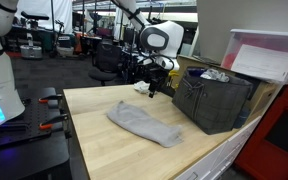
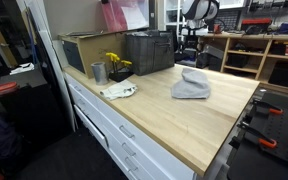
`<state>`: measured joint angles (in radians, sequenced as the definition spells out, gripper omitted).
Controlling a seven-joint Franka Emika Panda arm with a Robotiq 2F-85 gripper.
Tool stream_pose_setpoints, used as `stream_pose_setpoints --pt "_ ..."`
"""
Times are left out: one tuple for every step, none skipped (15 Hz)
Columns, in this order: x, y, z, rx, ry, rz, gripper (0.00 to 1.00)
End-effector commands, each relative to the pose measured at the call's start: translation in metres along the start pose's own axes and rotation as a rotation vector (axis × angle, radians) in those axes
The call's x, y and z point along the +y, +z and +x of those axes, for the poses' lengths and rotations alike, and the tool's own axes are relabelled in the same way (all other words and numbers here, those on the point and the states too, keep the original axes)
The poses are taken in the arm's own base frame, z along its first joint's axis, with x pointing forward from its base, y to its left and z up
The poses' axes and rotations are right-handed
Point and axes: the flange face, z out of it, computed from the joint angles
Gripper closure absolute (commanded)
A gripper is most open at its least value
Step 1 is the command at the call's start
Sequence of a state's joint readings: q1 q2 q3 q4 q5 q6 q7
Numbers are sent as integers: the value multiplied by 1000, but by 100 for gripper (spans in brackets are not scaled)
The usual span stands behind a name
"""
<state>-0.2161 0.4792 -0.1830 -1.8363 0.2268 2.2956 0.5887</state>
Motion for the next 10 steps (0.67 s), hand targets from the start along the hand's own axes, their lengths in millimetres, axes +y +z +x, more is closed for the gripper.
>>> stream_pose_setpoints --pt "-4 24 -38 -108 -90 2 0" --pt "-8 34 -47 -126 -119 -9 0" --pt "-12 44 -56 -136 -143 -23 0" --pt "-17 53 -65 -148 -169 -38 0" --pt "-22 62 -74 -157 -195 -52 0" --pt "-27 71 -82 -166 -215 -63 0" --pt "-32 79 -90 -170 -232 -76 0" --pt "-37 88 -96 -175 -249 -88 0" --pt "-42 96 -101 -177 -264 -103 0" --pt "-46 103 -104 -178 -266 -114 0"
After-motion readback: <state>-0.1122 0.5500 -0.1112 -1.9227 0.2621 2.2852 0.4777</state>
